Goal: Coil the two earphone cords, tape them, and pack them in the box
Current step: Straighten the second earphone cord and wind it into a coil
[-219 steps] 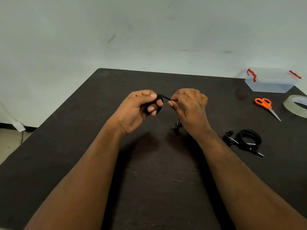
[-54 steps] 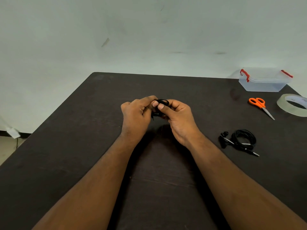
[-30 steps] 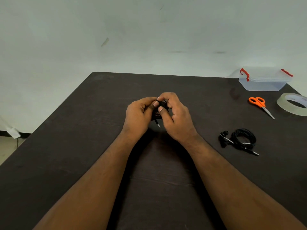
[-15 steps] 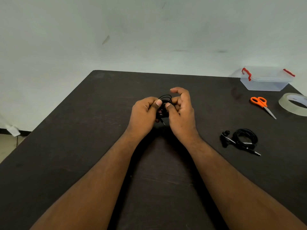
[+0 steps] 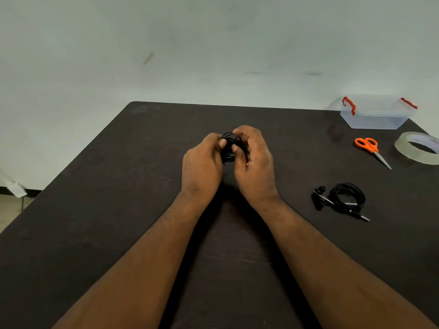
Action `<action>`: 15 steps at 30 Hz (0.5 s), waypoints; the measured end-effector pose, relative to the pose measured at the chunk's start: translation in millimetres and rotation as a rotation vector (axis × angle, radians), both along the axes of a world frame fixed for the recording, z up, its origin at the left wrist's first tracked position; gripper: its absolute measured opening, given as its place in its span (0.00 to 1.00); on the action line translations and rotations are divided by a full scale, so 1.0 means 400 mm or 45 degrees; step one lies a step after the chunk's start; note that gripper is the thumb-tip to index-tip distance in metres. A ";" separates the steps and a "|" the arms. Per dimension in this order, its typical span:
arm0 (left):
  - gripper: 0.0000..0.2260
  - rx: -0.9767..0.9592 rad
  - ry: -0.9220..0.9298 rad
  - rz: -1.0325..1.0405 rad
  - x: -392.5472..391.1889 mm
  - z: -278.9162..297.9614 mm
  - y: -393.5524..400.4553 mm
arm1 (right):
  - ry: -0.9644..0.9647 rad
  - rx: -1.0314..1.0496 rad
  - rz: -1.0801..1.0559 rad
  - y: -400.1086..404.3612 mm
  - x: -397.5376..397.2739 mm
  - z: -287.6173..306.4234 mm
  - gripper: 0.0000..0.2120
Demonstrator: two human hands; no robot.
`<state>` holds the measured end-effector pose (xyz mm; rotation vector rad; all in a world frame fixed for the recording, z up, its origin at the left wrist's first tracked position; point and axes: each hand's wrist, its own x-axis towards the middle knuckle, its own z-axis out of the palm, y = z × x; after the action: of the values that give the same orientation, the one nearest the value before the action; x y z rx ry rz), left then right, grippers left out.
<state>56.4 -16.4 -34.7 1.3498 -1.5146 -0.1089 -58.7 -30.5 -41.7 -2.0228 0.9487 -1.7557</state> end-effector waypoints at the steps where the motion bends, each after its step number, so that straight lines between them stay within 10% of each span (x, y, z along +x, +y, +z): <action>1: 0.08 0.004 0.098 -0.030 -0.005 -0.001 0.002 | -0.021 0.012 0.005 -0.002 0.000 0.000 0.17; 15: 0.11 0.291 0.670 -0.470 0.022 0.013 -0.005 | -1.001 1.116 0.808 -0.024 -0.035 0.029 0.16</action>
<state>65.4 -18.5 -29.4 1.0824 -1.3005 -0.8274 -72.6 -40.1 -30.1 -0.8141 0.5469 -1.2407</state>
